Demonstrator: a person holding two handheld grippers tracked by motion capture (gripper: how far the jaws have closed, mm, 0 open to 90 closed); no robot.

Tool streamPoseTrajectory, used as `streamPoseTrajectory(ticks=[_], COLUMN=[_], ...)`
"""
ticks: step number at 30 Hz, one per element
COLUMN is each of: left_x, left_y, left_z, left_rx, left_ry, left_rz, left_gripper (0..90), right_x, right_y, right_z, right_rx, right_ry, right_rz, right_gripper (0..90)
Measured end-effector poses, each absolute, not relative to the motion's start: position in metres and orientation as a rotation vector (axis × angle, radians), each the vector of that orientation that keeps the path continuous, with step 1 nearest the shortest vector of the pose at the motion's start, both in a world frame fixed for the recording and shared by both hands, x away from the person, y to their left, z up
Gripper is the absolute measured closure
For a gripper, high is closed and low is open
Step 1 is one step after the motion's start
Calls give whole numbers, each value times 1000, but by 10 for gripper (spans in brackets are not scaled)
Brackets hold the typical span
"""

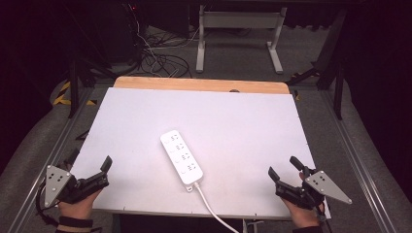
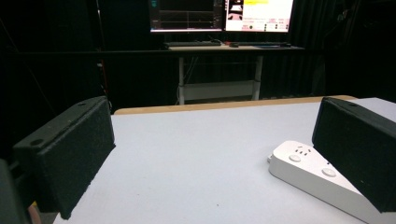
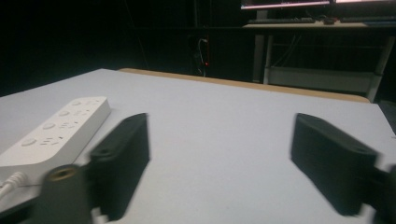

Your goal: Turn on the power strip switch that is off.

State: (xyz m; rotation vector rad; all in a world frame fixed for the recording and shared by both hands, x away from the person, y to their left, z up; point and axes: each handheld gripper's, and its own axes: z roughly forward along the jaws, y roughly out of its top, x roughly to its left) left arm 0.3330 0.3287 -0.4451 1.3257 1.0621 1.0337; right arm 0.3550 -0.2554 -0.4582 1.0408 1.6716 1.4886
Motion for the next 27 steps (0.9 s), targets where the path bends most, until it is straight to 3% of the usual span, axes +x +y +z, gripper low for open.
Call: streamPoseTrajectory(ticks=[4, 5, 14, 27], left_x=[333, 333, 333, 336], left_y=[329, 328, 328, 326], left_z=[-445, -445, -445, -446], left_rx=[1329, 1328, 1329, 1336], left_ry=[1061, 1061, 1061, 1059], left_rz=[1037, 1036, 1036, 1034], left_gripper=[0, 0, 0, 0], right_x=[352, 352, 349, 343], right_y=[-258, -259, -259, -226], right_z=[-457, -457, -441, -370], right_rx=[1022, 1027, 1018, 867], right_ry=[1654, 1655, 1671, 1723], right_rz=[1502, 1506, 1482, 1484], right_gripper=[808, 900, 900, 900])
